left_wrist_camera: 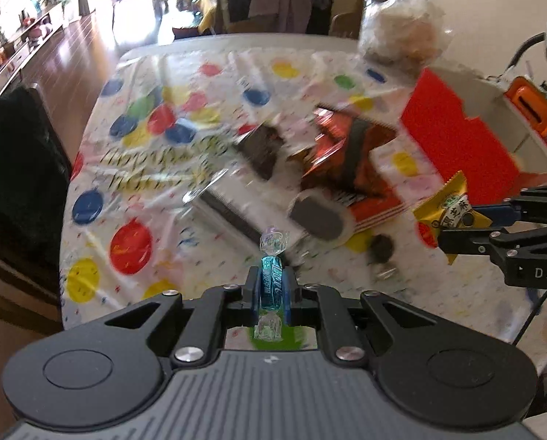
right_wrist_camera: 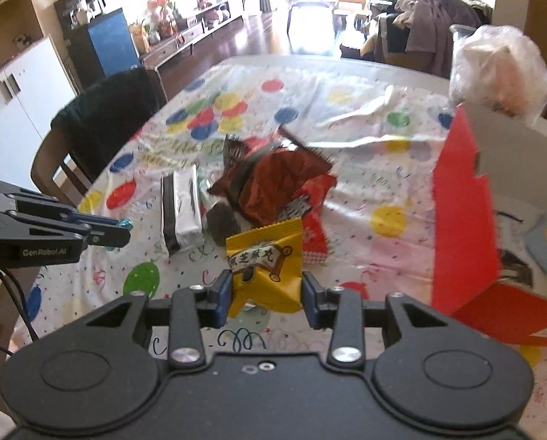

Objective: Organize snacks
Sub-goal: 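Carry the teal candy with the left tool while the right tool carries the yellow bag over the box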

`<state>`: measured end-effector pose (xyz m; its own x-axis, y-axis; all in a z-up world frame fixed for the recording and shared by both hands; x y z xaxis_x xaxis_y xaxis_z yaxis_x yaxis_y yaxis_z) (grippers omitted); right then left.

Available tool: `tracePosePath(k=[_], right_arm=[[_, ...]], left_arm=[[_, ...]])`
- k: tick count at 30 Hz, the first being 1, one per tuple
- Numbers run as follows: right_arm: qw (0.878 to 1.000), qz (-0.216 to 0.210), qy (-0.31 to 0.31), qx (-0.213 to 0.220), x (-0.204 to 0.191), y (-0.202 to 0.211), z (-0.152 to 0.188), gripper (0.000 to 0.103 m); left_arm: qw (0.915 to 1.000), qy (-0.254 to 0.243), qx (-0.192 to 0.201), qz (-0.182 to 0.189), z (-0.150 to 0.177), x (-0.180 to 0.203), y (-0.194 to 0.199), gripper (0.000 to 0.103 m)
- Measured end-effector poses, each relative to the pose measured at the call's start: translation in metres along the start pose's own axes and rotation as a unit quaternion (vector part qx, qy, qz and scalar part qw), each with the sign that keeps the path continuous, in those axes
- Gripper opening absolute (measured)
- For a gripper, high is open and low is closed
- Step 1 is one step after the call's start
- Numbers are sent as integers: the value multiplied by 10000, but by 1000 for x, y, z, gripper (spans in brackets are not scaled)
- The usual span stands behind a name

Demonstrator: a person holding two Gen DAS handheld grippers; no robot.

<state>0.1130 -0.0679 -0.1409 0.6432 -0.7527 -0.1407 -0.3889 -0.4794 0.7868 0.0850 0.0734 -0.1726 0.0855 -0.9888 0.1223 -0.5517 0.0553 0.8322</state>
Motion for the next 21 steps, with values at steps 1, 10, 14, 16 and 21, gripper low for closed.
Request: tracePosePath(k=[1,10,14,16,21], right_arm=[[10000,1,-26,60,4,6,-2,37],[9982,179,-226,528,46,53,-18,37],[9967,289,-315,685,70,70,-23,37],[9959,356,-361,743,83,77,-25,37],[9938,520,-434,879,116,93,-29,37]], left_arm=[[10000,-28,53,17,-4,5,3,11],[9983,-233,472,231,-49,63,29,12],[9971,-387,597,285,-67,94,35,11],[9963,-446,645,342,-76,109,35,12],[9943,-581,723,519,-96,153,33,12]])
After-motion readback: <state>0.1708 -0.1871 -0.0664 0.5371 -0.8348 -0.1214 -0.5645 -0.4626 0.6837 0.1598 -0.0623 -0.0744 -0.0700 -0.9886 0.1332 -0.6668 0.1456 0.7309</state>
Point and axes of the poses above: each gripper's, at about its wrist camera, not at the fingertips, and y roughly against the way its jaws point, x to its right, z to its underside, the point moved 10 cm from there along -y, roughly the way its jaws point, and after that the axes turned 2 degrees about y, right-handed, at the moved point
